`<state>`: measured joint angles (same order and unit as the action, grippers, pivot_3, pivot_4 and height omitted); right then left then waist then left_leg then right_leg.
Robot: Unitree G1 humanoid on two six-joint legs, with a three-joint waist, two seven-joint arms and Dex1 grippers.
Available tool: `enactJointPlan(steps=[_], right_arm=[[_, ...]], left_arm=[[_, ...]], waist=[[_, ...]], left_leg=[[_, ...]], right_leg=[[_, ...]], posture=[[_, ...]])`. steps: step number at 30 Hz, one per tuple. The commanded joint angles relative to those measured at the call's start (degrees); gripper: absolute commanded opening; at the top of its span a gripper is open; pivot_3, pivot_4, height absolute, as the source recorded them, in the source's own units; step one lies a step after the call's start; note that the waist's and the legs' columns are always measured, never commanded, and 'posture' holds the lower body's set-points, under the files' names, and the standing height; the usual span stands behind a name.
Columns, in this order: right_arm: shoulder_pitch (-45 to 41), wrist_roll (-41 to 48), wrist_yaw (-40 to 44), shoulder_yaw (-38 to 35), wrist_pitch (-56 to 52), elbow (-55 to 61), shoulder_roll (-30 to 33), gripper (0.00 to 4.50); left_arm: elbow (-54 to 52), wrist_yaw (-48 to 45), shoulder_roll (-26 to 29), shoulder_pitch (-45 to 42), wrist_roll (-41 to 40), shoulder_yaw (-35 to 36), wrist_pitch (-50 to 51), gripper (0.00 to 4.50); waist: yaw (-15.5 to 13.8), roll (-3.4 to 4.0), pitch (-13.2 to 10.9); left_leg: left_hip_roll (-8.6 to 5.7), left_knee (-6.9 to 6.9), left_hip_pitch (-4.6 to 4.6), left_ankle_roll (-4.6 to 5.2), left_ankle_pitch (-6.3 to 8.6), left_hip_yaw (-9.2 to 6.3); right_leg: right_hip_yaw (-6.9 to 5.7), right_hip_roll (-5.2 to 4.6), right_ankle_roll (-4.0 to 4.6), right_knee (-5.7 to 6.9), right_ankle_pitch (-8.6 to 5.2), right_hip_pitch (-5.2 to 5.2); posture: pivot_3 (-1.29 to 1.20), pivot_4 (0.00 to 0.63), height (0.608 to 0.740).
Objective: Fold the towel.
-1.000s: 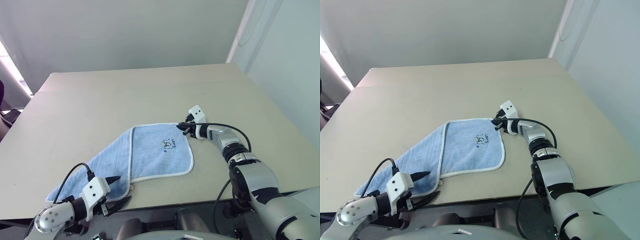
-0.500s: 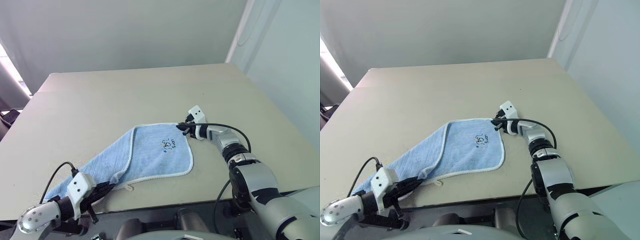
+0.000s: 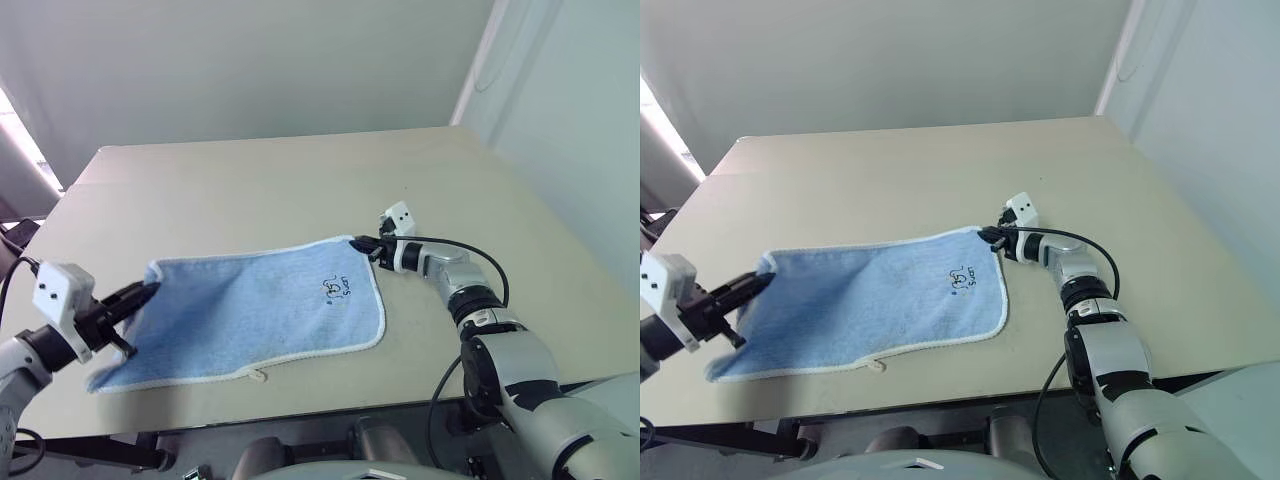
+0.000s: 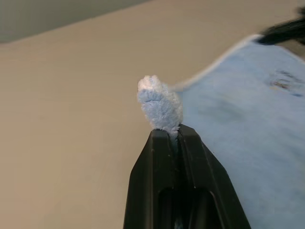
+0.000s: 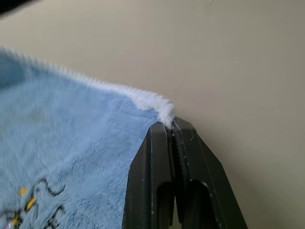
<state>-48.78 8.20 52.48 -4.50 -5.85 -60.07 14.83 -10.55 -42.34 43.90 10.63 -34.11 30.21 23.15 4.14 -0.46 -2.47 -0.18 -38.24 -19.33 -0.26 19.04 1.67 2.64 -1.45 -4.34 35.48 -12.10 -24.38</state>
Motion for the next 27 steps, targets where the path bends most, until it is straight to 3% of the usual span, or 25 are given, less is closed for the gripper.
enactJointPlan(steps=[1, 10, 17, 22, 24, 27], right_arm=[[-3.5, 3.0, -0.5, -2.9, 1.3, 4.7, 1.1, 0.0], [-6.1, 2.0, -5.9, -3.9, 8.8, 4.0, 2.2, 0.0], [-16.0, 2.7, -18.0, -8.4, 17.4, -7.0, 4.2, 0.0], [-18.6, 2.3, -16.7, -9.6, 22.9, -9.1, 6.8, 0.0], [-17.7, 2.7, -15.5, -10.2, 25.5, -8.6, 7.5, 0.0], [-13.4, 3.9, -9.9, -10.7, 29.4, -6.1, 7.8, 0.0]], left_arm=[[7.3, 3.5, -0.5, -7.3, 4.8, -2.8, -2.5, 0.03], [32.8, 11.7, -8.6, -33.1, 16.1, -10.9, -17.2, 0.03], [64.4, 11.0, -11.9, -58.2, 20.0, -13.3, -29.8, 0.03], [75.6, 8.8, -11.3, -67.6, 18.5, -10.8, -34.1, 0.03], [77.2, 8.1, -10.8, -68.3, 19.9, -11.7, -36.5, 0.03], [76.3, -0.5, -10.0, -65.9, 19.7, -12.4, -37.7, 0.03]], waist=[[0.0, 0.01, 0.0], [-0.2, -0.12, 0.1], [0.0, -0.12, 0.1], [0.0, -0.12, 0.1], [0.0, -0.12, 0.1], [0.0, -0.16, 0.1]], left_leg=[[0.0, 0.0, -0.01, -0.02, -0.01, -0.01], [-0.1, 0.02, -0.14, -0.08, -0.02, -0.1], [-0.12, 0.04, -0.17, -0.17, -0.07, -0.07], [-0.08, 0.2, -0.23, -0.15, -0.06, -0.09], [-0.08, 0.23, -0.26, -0.13, -0.05, -0.09], [-0.07, 0.22, -0.26, -0.13, -0.05, -0.08]], right_leg=[[-0.01, -0.01, -0.01, -0.01, 0.01, -0.01], [-0.11, -0.3, -0.06, -0.01, 0.1, -0.08], [-0.1, -0.24, -0.03, -0.01, 0.15, -0.14], [-0.1, -0.24, -0.04, -0.21, 0.14, -0.15], [-0.1, -0.24, -0.05, -0.24, 0.14, -0.16], [-0.06, -0.25, -0.08, -0.22, 0.16, -0.16]], posture=[[0.0, 0.0, 0.74], [0.0, 0.0, 0.74], [0.0, 0.0, 0.74], [0.0, 0.0, 0.74], [0.0, 0.0, 0.74], [0.0, 0.0, 0.74]])
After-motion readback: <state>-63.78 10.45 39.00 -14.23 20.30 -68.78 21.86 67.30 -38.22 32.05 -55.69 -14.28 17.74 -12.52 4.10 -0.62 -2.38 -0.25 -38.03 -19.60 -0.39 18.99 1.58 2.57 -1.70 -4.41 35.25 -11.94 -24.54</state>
